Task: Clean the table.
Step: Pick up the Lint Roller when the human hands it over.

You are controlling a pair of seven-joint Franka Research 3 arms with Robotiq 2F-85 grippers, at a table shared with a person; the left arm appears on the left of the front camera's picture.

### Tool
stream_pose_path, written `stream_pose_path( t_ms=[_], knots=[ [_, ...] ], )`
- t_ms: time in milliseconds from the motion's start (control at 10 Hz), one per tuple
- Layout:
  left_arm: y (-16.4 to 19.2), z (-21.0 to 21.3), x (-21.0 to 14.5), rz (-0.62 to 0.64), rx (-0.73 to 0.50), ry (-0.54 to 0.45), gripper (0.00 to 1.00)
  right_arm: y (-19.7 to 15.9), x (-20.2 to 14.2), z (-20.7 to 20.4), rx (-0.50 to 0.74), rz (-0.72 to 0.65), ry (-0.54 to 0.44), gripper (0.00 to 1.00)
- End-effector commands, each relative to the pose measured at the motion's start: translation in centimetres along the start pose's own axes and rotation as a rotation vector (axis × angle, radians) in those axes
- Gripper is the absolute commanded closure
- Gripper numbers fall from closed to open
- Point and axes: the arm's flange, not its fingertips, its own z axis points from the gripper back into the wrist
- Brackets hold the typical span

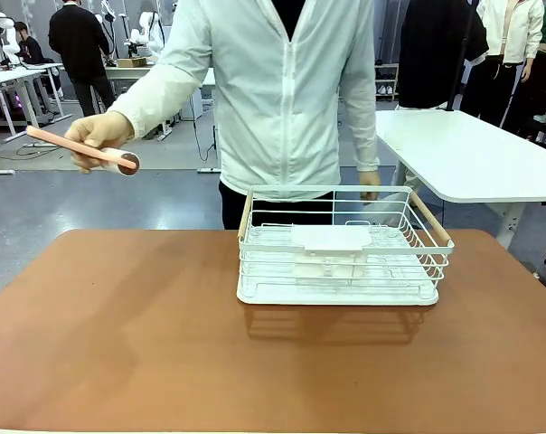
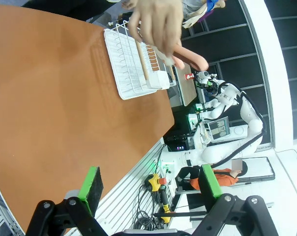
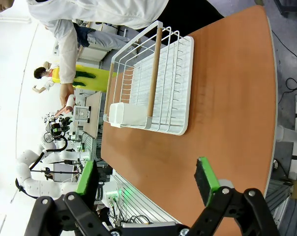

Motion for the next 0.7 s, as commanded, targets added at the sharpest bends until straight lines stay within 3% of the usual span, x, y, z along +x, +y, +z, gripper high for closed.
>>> stream_pose_path(
  t_ms=[0,600],
  knots=[
    [0.05,0.24,-0.20,0.003,0.003,-0.001,0.00,0.16,0.00,0.03,-0.008,-0.006,0.004,0.00],
    [0.05,0.24,-0.20,0.003,0.003,-0.001,0.00,0.16,0.00,0.03,-0.008,-0.006,0.004,0.00]
  ],
)
